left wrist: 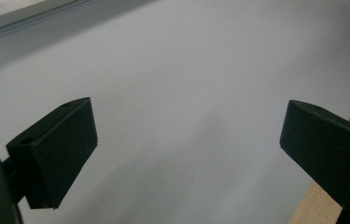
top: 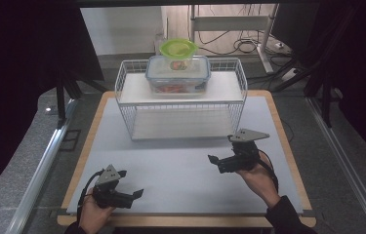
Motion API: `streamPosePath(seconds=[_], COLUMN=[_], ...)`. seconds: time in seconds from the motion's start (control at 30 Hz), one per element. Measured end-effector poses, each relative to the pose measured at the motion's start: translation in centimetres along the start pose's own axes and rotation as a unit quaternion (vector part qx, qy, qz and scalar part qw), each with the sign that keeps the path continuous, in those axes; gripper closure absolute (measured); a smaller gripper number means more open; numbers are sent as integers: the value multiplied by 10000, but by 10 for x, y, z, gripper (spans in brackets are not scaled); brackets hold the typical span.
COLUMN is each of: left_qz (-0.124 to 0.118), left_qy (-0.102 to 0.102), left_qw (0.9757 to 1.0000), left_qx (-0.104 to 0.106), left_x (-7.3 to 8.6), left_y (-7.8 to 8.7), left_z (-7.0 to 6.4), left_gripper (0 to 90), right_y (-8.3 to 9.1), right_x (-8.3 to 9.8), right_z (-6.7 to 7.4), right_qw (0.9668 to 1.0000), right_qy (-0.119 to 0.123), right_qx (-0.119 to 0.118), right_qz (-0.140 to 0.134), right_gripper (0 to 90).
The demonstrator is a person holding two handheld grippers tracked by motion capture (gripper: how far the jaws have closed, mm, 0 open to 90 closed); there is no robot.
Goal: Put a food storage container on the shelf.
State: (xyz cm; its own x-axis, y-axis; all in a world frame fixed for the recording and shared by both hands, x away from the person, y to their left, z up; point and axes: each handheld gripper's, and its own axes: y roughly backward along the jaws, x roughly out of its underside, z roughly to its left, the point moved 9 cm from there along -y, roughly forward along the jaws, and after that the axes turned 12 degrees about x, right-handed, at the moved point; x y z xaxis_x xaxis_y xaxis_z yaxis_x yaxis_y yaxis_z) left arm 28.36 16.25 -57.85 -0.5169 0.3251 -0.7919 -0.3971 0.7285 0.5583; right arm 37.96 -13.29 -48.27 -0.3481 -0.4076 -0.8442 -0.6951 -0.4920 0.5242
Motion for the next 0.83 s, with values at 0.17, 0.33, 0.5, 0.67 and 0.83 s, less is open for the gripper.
streamPosePath(seconds=[0.17,0.33,0.5,0.67,0.83], left_qz=[26,65,119,151,153], left_qy=[-38,-107,-209,-266,-283], left_qw=[10000,9999,9997,9995,9994], left_qx=[-8,-42,-94,-118,-134], left_x=[1,1,2,2,2], left_y=[-1,-2,-3,-4,-5], left_z=[-1,-1,-1,-2,-1], left_gripper=[29,27,26,26,26], right_y=[2,3,4,5,5], right_x=[22,40,65,87,101], right_z=[3,4,3,-1,-7], right_qw=[9999,9997,9991,9977,9964], right_qy=[45,35,1,-45,-145], right_qx=[21,85,150,217,240], right_qz=[103,211,391,635,804], right_gripper=[0,0,0,0,0])
